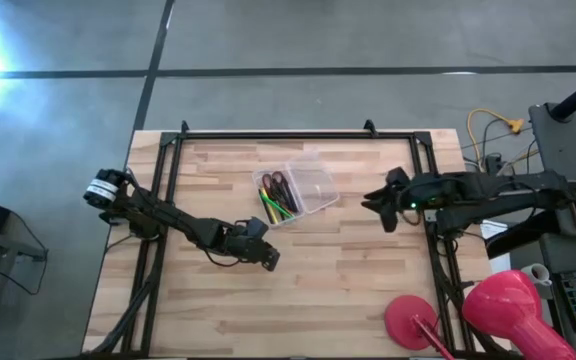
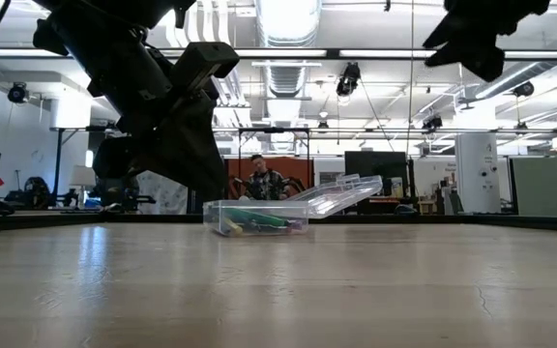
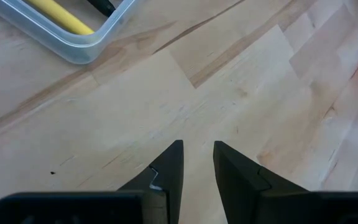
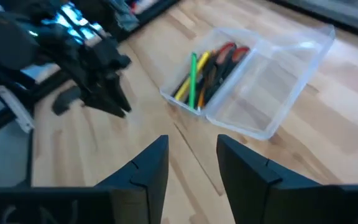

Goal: Pick & place school supplies into a supply box
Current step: Close the supply box

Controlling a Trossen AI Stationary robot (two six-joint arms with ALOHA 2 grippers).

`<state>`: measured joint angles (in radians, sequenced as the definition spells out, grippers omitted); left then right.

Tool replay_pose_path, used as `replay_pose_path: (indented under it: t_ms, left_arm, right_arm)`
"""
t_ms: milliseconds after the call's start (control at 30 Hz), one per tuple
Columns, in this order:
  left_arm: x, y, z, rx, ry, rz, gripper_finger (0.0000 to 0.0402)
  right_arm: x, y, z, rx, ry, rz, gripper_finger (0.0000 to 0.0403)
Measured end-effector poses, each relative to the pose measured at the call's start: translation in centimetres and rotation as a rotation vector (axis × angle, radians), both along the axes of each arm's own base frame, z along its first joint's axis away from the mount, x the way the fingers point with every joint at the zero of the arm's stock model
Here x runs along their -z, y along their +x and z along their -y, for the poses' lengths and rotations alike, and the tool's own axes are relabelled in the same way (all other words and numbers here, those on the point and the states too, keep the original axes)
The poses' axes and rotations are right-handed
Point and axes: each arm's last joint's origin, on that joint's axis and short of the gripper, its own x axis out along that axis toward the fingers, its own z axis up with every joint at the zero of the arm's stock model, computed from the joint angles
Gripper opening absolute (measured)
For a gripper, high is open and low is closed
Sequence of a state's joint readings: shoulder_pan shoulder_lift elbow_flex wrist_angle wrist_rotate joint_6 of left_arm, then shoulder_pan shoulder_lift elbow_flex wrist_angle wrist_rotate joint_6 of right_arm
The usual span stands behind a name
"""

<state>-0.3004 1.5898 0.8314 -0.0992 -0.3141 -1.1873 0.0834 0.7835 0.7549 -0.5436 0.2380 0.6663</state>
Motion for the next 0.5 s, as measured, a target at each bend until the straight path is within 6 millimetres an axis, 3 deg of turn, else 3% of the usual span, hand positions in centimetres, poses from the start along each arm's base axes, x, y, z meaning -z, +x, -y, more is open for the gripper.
replay_pose_path:
  t_ms: [300,500]
  left_arm:
    - [0.0,0.0,-0.1,-0.024,0.026,0.010,0.0072]
    - [-0.4,0.3,-0.7,-0.104,0.095,0.044,0.0072]
  right_arm:
    - [-1.6,-2.9,-0.3,-0.251,-0.092,0.114,0.0137]
    - [-0.2,-4.7,-0.5,-0.333,-0.042,0.157,0.0130]
